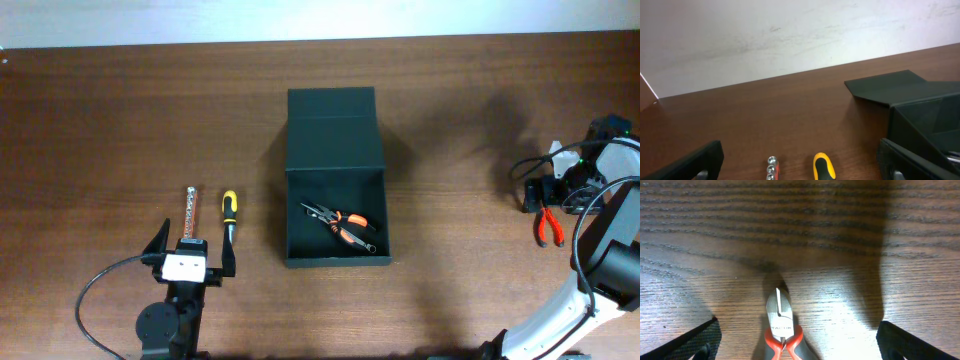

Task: Pack container
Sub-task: 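Close the right gripper on the red pliers at the joint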

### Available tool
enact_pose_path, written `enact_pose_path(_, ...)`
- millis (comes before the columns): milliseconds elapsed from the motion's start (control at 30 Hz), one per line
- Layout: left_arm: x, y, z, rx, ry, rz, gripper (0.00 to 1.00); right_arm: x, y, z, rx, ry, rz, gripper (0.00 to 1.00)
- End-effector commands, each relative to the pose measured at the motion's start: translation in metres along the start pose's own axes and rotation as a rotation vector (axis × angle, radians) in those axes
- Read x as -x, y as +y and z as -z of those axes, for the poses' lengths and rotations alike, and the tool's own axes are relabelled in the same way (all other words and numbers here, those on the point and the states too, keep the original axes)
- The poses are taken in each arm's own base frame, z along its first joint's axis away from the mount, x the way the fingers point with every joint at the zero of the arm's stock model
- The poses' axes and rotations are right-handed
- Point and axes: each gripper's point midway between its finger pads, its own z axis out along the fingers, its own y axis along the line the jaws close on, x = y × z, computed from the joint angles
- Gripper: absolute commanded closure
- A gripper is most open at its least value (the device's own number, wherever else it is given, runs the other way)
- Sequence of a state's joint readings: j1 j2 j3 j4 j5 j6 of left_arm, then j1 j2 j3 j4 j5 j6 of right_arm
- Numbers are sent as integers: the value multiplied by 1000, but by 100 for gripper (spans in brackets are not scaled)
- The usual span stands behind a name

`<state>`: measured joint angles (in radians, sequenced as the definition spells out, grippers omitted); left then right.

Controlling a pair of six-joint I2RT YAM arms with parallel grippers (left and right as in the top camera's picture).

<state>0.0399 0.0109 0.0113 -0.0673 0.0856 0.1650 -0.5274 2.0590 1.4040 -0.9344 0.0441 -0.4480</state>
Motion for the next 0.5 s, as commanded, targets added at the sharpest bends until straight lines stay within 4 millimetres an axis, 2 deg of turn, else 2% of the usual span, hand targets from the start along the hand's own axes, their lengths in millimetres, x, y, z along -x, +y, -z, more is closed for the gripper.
enact_pose_path(0, -2, 1, 0, 7, 5, -12, 1, -10, 3, -16, 2, 48, 5, 1)
enact_pose_path(467, -2, 1, 0, 7, 5, -12, 1, 0, 10, -16, 46, 1, 2, 1)
